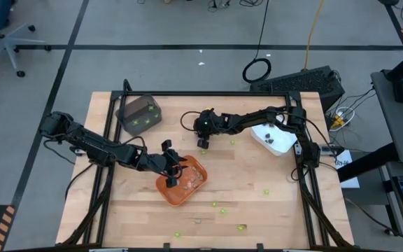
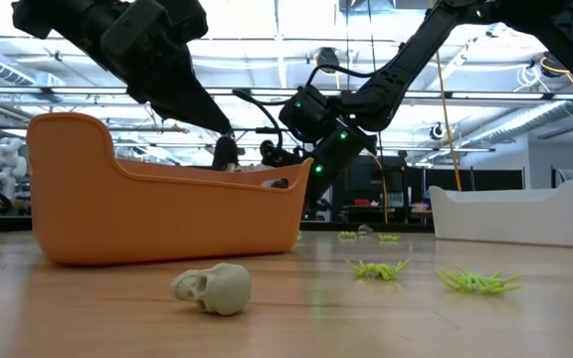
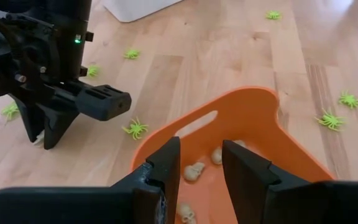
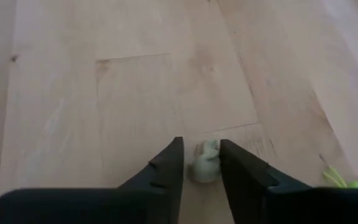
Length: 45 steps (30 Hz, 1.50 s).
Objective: Sort Halloween decoration
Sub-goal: Put the small white skull toy into the orange bin
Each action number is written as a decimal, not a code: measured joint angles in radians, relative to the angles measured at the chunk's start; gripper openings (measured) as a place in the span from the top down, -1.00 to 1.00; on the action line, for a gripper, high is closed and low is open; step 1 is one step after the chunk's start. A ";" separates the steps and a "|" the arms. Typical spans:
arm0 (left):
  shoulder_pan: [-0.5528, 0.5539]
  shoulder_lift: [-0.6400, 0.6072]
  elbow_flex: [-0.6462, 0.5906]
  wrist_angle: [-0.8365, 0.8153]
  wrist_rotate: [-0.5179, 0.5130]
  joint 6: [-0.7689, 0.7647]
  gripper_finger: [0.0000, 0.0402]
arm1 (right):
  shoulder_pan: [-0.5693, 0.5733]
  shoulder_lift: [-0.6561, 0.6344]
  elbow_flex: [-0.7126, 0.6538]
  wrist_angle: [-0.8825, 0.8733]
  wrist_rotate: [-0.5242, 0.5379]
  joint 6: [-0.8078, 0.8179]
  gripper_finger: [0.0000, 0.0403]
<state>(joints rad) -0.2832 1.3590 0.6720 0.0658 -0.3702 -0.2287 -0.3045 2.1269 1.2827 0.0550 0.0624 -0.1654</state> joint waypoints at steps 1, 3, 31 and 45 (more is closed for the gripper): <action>0.000 0.000 0.000 0.000 0.000 0.000 0.41 | 0.000 0.000 0.000 -0.001 0.000 0.000 0.63; 0.000 0.000 0.000 0.000 0.000 -0.001 0.41 | 0.000 0.000 0.000 -0.003 0.000 0.000 0.72; -0.001 0.000 0.000 -0.004 -0.001 -0.001 0.41 | 0.018 -0.178 -0.006 -0.267 -0.167 -0.069 0.96; -0.011 0.000 0.000 -0.004 -0.001 -0.019 0.41 | 0.019 -0.270 -0.098 -0.379 -0.249 -0.081 0.99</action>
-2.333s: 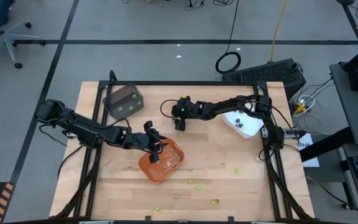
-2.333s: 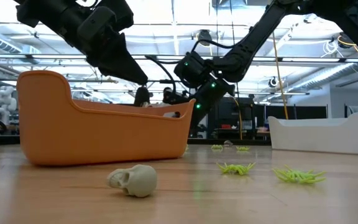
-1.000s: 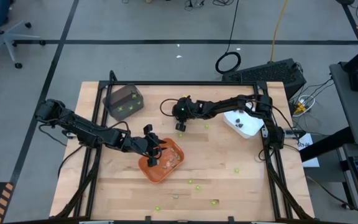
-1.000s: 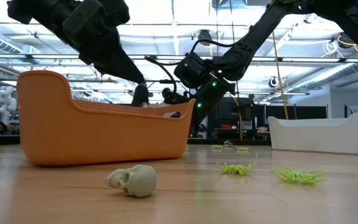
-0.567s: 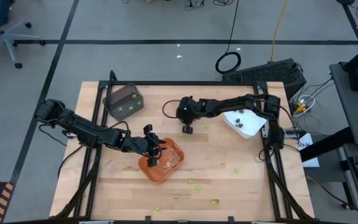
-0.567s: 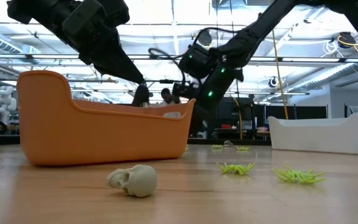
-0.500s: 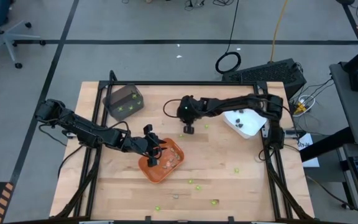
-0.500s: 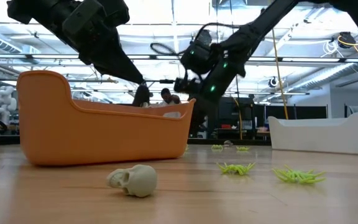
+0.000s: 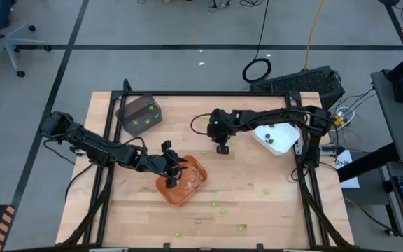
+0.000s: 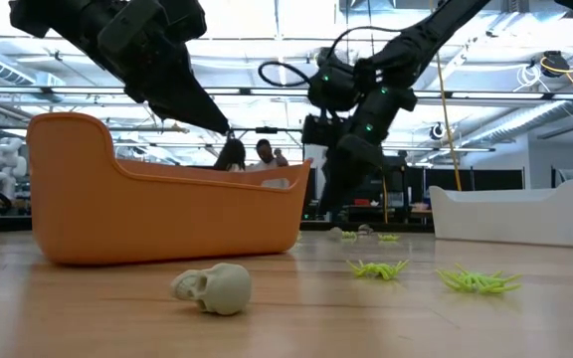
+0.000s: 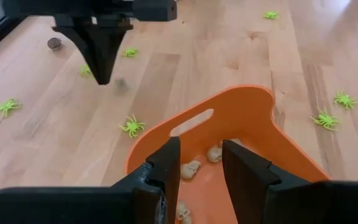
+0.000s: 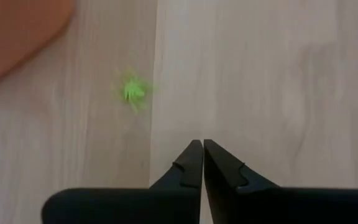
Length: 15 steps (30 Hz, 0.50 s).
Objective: Sort Halloween decoration
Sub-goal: Put the small white skull toy into the orange bin
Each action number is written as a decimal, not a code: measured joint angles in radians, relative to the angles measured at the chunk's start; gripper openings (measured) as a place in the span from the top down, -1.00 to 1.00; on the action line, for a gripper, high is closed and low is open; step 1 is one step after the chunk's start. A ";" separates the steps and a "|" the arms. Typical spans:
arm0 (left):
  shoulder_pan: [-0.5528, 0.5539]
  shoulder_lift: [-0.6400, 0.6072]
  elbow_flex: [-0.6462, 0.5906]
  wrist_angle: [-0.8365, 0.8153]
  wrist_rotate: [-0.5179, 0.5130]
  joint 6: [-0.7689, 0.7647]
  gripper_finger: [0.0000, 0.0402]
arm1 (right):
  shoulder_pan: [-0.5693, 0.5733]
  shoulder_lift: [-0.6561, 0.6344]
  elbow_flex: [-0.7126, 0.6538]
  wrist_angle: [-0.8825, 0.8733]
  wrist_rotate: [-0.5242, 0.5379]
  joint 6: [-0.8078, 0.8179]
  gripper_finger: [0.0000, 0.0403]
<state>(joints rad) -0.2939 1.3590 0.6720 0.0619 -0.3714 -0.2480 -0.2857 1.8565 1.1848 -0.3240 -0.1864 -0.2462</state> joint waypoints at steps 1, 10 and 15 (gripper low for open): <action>-0.002 0.000 0.000 0.000 0.000 -0.004 0.41 | 0.001 0.000 -0.012 0.002 0.000 0.006 0.98; -0.009 0.000 0.000 0.002 0.000 -0.009 0.41 | 0.007 -0.001 -0.023 -0.062 0.002 0.013 0.54; -0.009 0.000 0.000 0.004 0.000 -0.008 0.41 | 0.015 -0.049 -0.023 -0.119 0.000 0.000 0.21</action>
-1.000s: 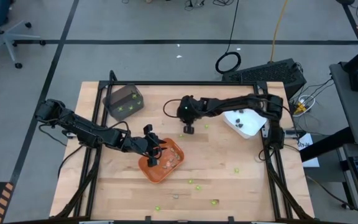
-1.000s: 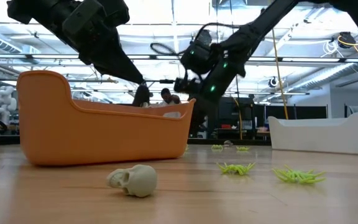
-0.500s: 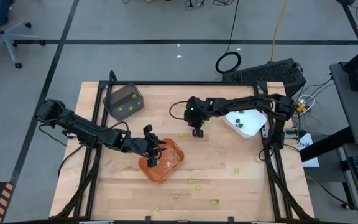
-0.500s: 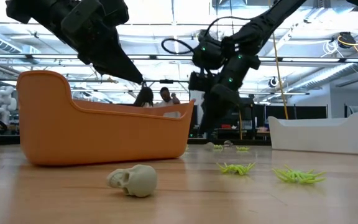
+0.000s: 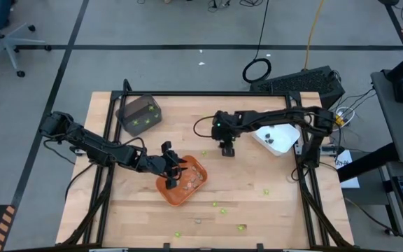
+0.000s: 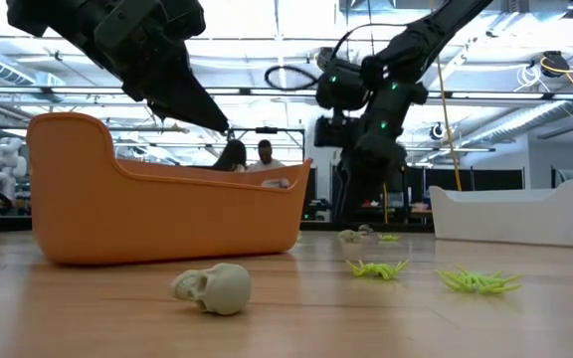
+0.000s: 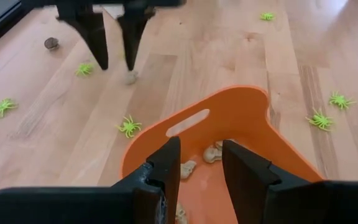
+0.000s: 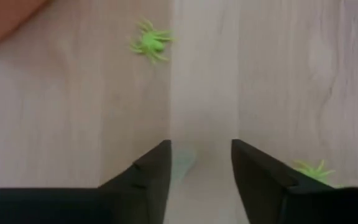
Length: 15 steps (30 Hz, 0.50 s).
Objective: Sort Halloween decoration
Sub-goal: Put the small white skull toy into the orange bin
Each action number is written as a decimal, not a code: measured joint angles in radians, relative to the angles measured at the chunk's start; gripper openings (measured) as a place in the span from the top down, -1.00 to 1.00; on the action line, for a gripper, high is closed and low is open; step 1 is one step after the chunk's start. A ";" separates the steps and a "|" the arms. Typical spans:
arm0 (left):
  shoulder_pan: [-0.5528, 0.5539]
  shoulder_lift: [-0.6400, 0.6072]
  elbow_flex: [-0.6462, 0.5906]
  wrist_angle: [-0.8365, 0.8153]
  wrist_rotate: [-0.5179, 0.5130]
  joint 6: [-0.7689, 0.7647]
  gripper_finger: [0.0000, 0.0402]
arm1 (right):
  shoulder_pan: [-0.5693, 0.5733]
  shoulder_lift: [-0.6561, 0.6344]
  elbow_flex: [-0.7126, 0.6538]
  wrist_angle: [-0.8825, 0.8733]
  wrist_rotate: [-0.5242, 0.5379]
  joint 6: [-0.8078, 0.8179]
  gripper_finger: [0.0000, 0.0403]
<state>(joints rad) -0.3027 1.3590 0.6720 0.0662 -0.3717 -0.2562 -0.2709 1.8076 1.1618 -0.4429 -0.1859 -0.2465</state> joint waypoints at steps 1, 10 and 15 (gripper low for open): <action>0.000 0.000 0.000 0.000 0.000 0.000 0.41 | 0.005 -0.016 0.000 -0.016 0.000 -0.001 0.16; 0.000 0.000 0.000 0.000 -0.008 0.004 0.41 | 0.037 -0.047 -0.111 0.094 0.007 0.032 0.06; 0.000 0.000 0.000 0.000 -0.008 0.004 0.41 | 0.046 -0.047 -0.178 0.219 0.059 0.058 0.06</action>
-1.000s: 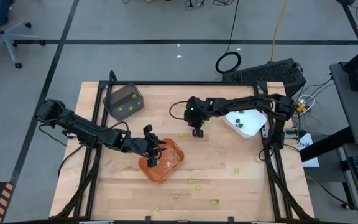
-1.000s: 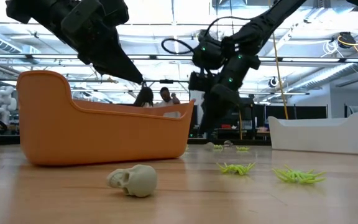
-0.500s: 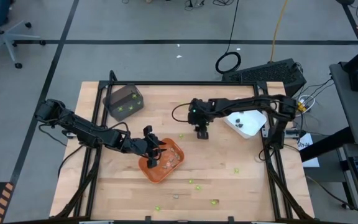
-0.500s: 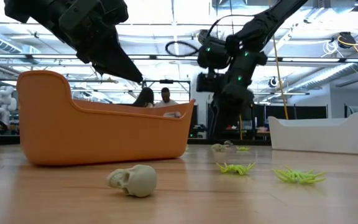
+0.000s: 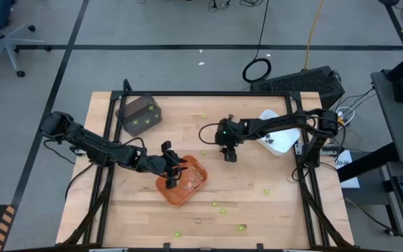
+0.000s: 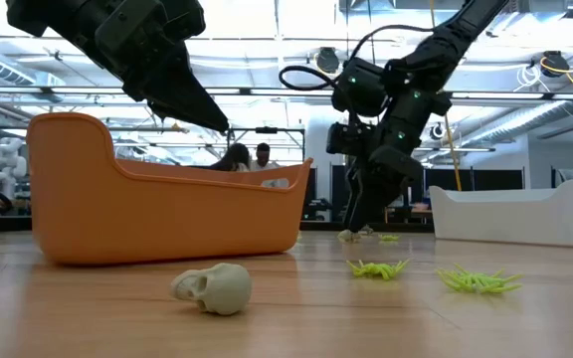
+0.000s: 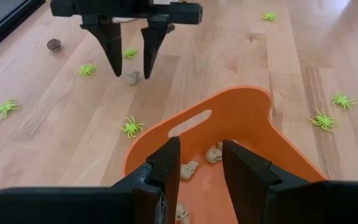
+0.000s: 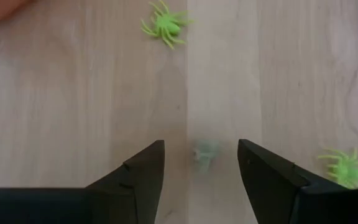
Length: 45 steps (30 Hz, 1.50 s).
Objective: Sort Halloween decoration
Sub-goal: Put the small white skull toy into the orange bin
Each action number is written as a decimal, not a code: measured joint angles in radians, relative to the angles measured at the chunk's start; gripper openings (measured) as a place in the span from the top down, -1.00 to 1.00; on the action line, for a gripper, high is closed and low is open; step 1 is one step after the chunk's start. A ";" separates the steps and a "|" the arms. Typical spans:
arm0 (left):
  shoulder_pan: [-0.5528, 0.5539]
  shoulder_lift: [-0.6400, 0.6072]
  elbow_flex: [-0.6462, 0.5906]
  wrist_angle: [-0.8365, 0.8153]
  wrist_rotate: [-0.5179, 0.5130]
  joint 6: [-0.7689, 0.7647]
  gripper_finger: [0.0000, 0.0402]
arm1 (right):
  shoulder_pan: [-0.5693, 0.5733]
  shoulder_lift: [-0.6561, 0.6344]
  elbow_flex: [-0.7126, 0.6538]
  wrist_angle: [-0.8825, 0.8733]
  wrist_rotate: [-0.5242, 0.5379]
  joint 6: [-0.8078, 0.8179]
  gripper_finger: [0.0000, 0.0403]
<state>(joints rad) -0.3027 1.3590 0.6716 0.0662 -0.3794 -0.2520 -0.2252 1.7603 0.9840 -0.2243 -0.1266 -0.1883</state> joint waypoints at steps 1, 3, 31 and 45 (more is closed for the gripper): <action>0.000 0.000 0.000 0.000 0.000 -0.001 0.41 | 0.000 0.000 -0.010 0.020 -0.002 0.000 0.06; 0.000 0.000 0.000 0.000 0.000 -0.001 0.41 | 0.002 0.000 -0.027 0.044 -0.004 -0.001 0.06; 0.000 0.000 0.000 0.030 -0.018 -0.004 0.41 | 0.003 0.052 -0.089 0.203 -0.003 0.015 0.71; 0.000 0.000 0.000 0.029 -0.018 -0.004 0.41 | 0.004 0.040 -0.089 0.197 -0.009 -0.012 0.85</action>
<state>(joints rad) -0.3027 1.3590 0.6716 0.0956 -0.3977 -0.2558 -0.2210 1.8003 0.8948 -0.0269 -0.1353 -0.1999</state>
